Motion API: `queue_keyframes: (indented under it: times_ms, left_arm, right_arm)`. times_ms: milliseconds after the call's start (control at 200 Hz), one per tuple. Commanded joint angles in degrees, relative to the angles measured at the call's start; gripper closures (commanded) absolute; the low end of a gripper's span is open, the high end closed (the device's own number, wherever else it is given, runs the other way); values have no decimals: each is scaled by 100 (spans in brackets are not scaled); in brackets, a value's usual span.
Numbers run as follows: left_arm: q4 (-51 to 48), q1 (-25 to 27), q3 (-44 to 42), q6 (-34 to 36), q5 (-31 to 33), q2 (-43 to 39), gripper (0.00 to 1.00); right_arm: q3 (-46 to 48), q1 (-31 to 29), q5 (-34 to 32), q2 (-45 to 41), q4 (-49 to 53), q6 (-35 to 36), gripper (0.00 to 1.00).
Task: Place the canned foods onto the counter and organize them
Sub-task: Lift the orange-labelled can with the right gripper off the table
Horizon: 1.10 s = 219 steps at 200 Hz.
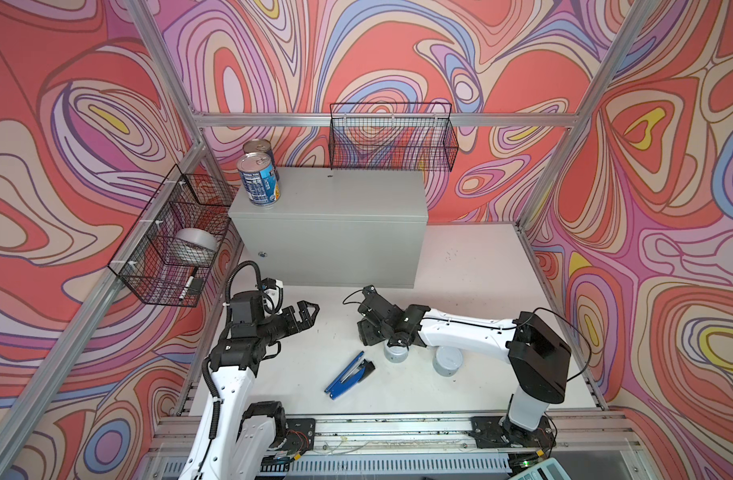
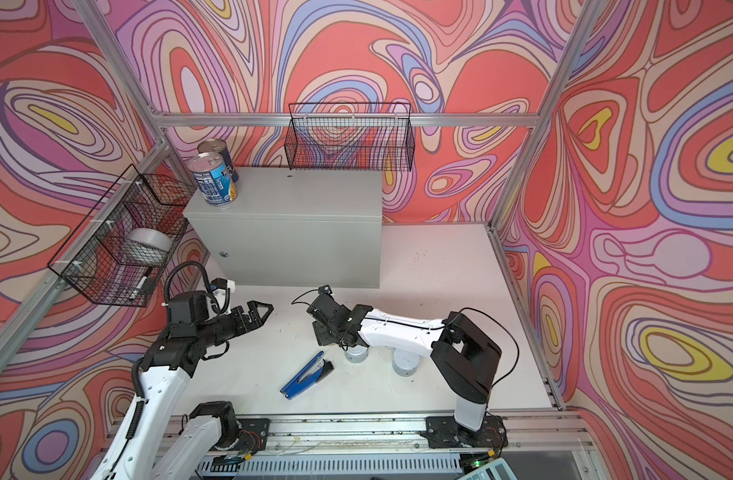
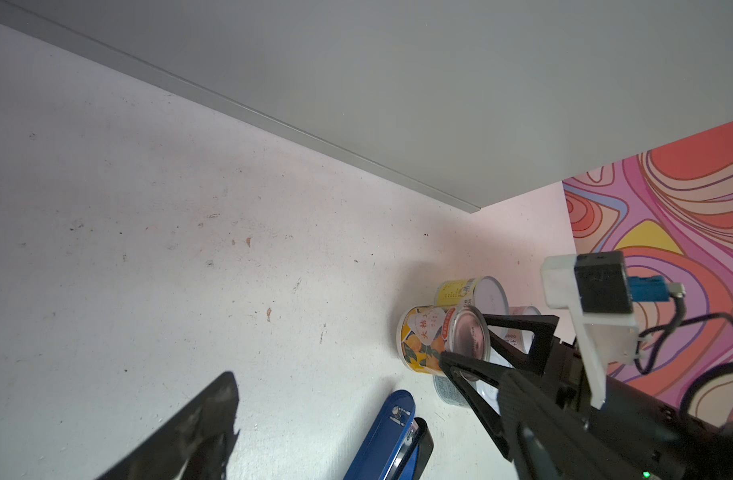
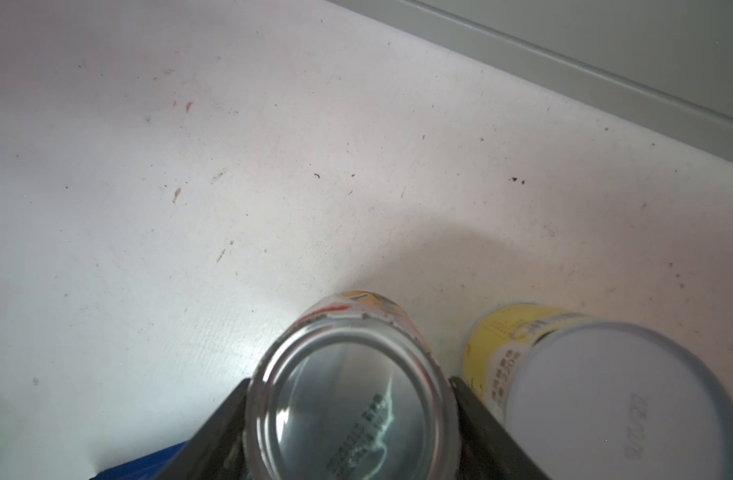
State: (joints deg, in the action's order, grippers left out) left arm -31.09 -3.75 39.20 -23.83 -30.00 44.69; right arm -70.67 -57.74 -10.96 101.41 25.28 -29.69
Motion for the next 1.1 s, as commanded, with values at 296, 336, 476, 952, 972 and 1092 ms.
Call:
queue_keyframes:
  times_ms: [296, 336, 476, 952, 972, 1092]
  left_arm:
    - [125, 14, -106, 37, -205, -263, 0]
    - [134, 14, -101, 37, -226, -259, 0]
    - [142, 18, -101, 37, -266, -275, 0]
    - [320, 91, -208, -139, -377, -404, 0]
    - [341, 115, -219, -166, -355, -435, 0]
    - [343, 205, -234, -243, -198, -551, 0]
  right_arm:
    - [-43, 45, 149, -429, -161, -40, 38]
    - [-40, 62, 177, -429, -177, -61, 38]
    - [-38, 88, 199, -429, -246, -100, 38]
    - [-101, 420, 796, -440, -282, -72, 38]
    - [-82, 448, 841, -468, -295, -78, 38]
    - [99, 641, 1026, -641, -414, -92, 38]
